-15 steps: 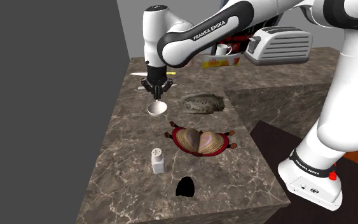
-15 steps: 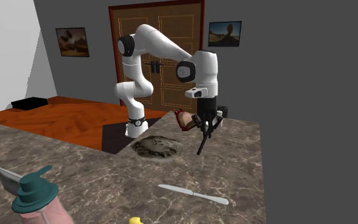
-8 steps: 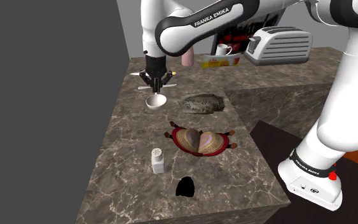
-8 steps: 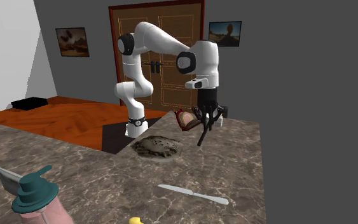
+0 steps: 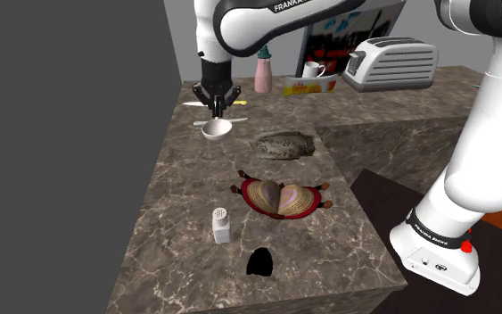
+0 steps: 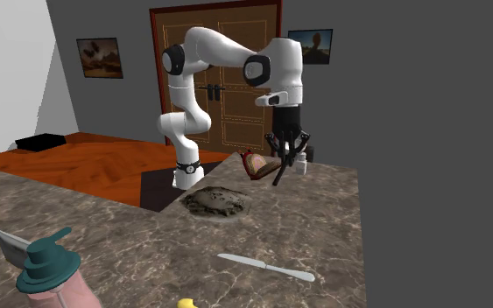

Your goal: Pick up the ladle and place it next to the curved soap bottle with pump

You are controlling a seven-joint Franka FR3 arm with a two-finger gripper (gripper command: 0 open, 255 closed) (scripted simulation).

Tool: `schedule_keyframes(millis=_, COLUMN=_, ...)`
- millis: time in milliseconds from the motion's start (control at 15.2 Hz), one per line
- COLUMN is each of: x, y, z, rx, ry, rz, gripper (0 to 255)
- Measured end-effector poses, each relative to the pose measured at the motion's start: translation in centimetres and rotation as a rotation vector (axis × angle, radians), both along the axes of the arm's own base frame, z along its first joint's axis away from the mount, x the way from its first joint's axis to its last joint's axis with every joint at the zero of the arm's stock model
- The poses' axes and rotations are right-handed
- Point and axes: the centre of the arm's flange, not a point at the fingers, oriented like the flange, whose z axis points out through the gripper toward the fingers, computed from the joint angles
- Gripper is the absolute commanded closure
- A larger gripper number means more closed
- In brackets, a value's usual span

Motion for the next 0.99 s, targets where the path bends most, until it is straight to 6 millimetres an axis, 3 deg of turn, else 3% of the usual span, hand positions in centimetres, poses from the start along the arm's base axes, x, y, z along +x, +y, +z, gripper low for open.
schedule_keyframes(millis=990, x=0.0, y=0.0, z=7.8, rx=0.0, ry=0.0, rz=0.0, gripper=255)
